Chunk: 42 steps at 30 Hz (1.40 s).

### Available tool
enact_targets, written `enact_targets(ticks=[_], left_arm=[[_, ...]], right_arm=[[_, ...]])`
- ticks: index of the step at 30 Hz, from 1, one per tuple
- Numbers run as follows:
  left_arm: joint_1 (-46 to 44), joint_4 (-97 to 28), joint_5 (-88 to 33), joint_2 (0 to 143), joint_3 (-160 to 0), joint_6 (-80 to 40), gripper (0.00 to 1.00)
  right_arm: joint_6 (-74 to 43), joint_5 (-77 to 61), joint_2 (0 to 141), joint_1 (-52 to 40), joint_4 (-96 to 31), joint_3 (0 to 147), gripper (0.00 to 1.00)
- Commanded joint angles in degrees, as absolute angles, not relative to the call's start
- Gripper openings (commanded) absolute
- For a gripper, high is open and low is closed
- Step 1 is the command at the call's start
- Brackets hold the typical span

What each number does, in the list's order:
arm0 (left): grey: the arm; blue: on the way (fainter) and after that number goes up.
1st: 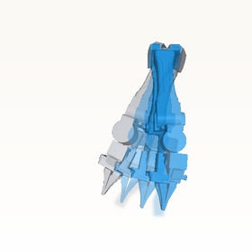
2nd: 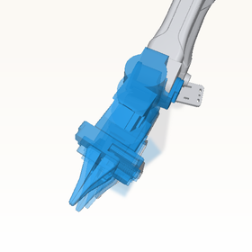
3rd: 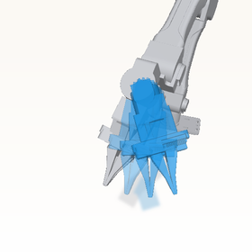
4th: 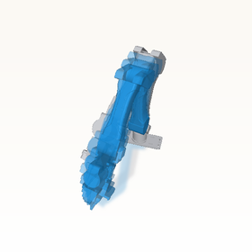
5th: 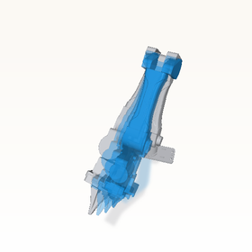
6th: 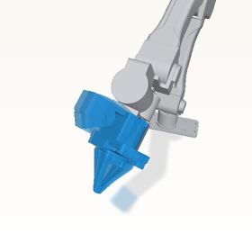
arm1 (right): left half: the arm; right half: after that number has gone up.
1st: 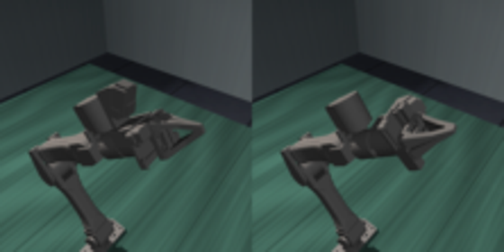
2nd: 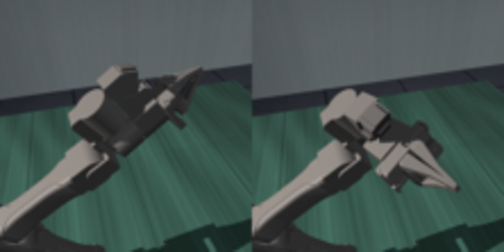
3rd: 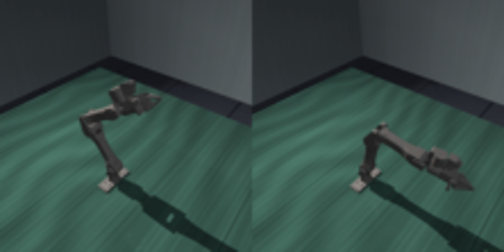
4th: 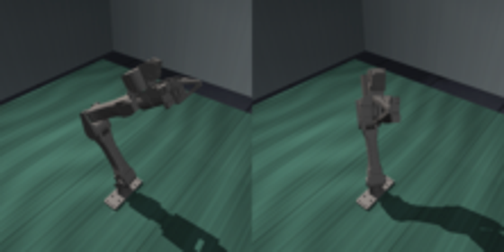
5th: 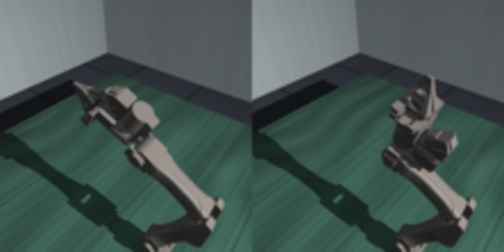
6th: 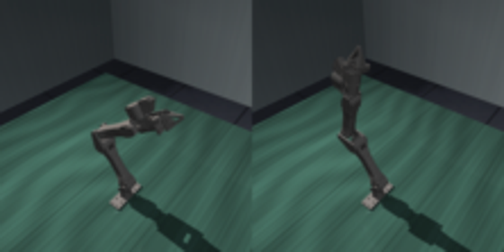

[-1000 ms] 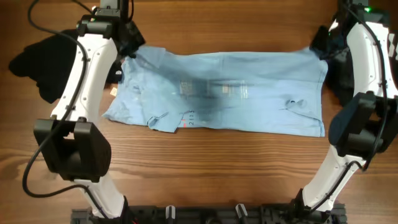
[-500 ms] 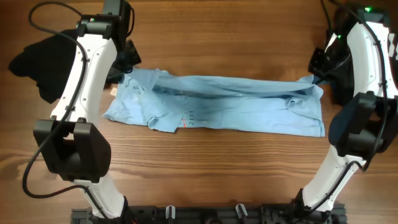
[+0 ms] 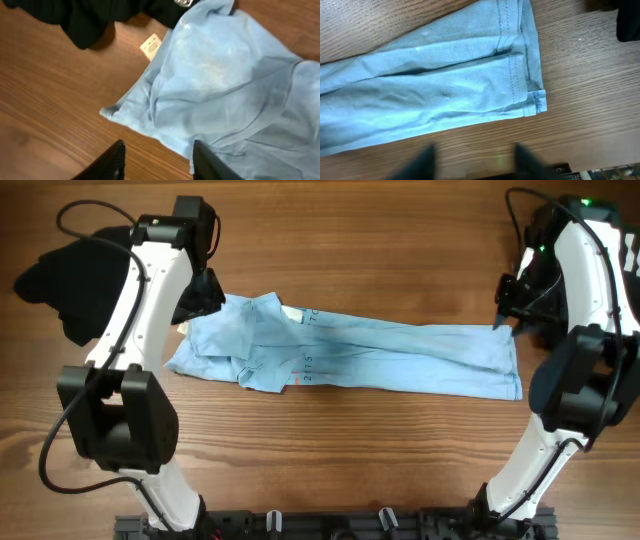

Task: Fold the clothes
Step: 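Release the shirt and move the right gripper to the right end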

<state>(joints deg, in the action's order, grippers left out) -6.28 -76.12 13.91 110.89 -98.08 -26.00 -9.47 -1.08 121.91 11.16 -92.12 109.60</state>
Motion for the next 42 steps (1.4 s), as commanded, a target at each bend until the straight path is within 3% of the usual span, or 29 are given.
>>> enact_targets(ticks=[1, 4, 9, 15, 18, 21, 24, 28, 33, 42], left_arm=[[-6.20, -76.60, 15.07, 109.30, -97.80, -25.65, 0.50], [-6.20, -76.38, 15.07, 109.30, -97.82, -25.67, 0.55], [-6.20, -75.24, 13.93, 107.90, -99.35, -25.67, 0.64], [-6.20, -70.54, 7.09, 100.64, -100.09, -25.63, 0.88], [-6.20, -69.63, 2.94, 98.19, -100.09, -23.07, 0.98], [-6.20, -69.71, 0.19, 96.71, -100.09, -21.12, 1.00], [-6.20, -70.04, -1.48, 96.09, -100.09, -21.15, 1.00], [-6.22, -70.02, -5.48, 96.12, -100.09, -21.17, 1.00], [-6.26, -70.94, -5.58, 96.12, -100.09, -20.97, 1.00], [-6.26, -70.96, -6.63, 96.12, -100.09, -20.97, 1.00]], right_arm=[[-9.02, -1.32, 120.75, 11.55, -92.16, 109.10, 0.78], [-8.99, -1.56, 120.75, 12.47, -91.98, 109.10, 0.91], [-6.17, -11.55, 120.75, 16.69, -90.15, 109.10, 0.99], [-4.60, -15.46, 116.97, 22.87, -88.58, 109.10, 0.93], [-7.03, -10.72, 109.75, 24.05, -87.68, 109.10, 0.92], [-12.08, -1.72, 101.49, 24.01, -87.39, 109.10, 0.96], [-8.05, -1.54, 97.23, 24.03, -86.41, 108.14, 1.00], [-3.31, -8.91, 97.67, 24.03, -84.51, 98.21, 1.00], [-1.39, -12.71, 99.13, 24.08, -73.21, 82.61, 1.00], [-2.81, -15.07, 106.74, 24.08, -62.00, 74.91, 1.00]])
